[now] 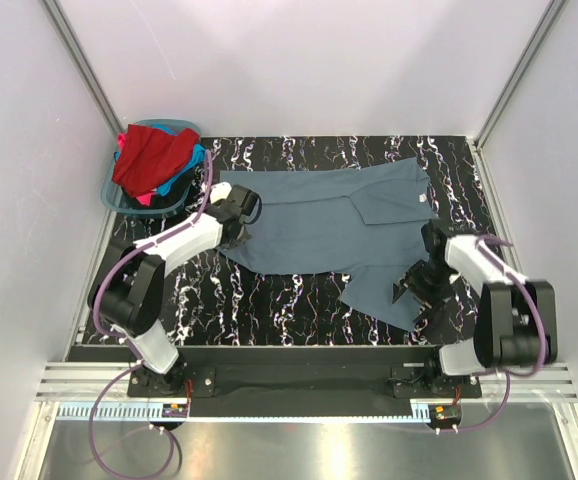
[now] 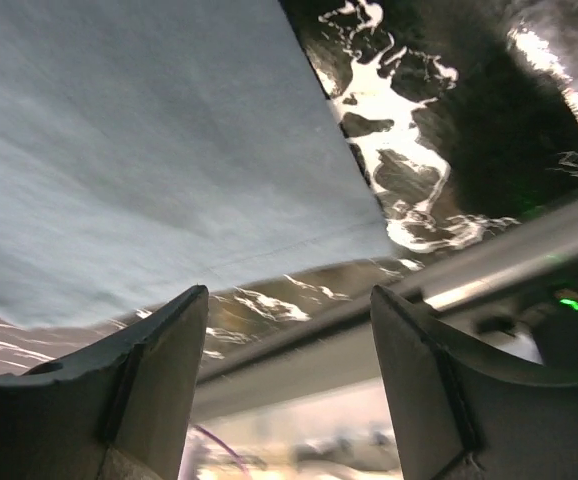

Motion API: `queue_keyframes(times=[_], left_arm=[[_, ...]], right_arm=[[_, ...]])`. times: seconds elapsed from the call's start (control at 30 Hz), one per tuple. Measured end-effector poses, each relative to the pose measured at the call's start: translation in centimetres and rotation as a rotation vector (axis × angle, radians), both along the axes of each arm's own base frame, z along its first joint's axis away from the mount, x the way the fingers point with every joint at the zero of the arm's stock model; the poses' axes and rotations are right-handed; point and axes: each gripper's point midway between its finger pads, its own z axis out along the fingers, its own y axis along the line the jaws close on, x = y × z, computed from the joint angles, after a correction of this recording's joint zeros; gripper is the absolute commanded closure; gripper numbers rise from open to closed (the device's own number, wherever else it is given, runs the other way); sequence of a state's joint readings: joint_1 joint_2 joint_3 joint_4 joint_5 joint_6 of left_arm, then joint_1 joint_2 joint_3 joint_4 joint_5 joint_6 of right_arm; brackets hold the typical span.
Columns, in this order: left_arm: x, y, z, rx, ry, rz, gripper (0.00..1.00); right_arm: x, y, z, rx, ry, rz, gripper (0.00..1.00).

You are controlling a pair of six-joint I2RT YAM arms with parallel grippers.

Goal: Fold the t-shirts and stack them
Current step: Fold the tshirt

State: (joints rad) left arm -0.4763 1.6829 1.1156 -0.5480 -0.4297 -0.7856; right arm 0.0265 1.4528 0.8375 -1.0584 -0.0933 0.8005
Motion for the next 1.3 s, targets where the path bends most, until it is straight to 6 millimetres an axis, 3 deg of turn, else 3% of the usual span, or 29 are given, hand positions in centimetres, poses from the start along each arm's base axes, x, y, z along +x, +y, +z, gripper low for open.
queue_keyframes(times=[0.27, 0.43, 0.7, 1.0, 1.3], left_arm=[[0.3, 0.2, -0.1, -0.02, -0.003, -0.015, 1.0], [0.3, 0.3, -0.1, -0.02, 0.005, -0.033, 1.0], [0.1, 0.2, 0.3, -0.032, -0.004, -0.048, 1.0], [-0.6, 0.5, 0.7, -0.041, -0.022, -0.046, 1.0], [-0.9, 0.7, 0.4, -0.037, -0.013, -0.045, 1.0]], right_arm=[[-0.3, 0.2, -0.1, -0.017, -0.213, -0.255, 0.25], [-1.7, 0.4, -1.0, -0.016, -0.211, -0.358, 0.24], [-2.6, 1.4, -3.1, -0.102, -0.075, -0.289, 0.21], [-0.5, -0.3, -2.2, -0.228, -0.166, -0.268, 0.19], [-0.4, -0.8, -2.8, -0.263, -0.131, -0.22, 0.12]])
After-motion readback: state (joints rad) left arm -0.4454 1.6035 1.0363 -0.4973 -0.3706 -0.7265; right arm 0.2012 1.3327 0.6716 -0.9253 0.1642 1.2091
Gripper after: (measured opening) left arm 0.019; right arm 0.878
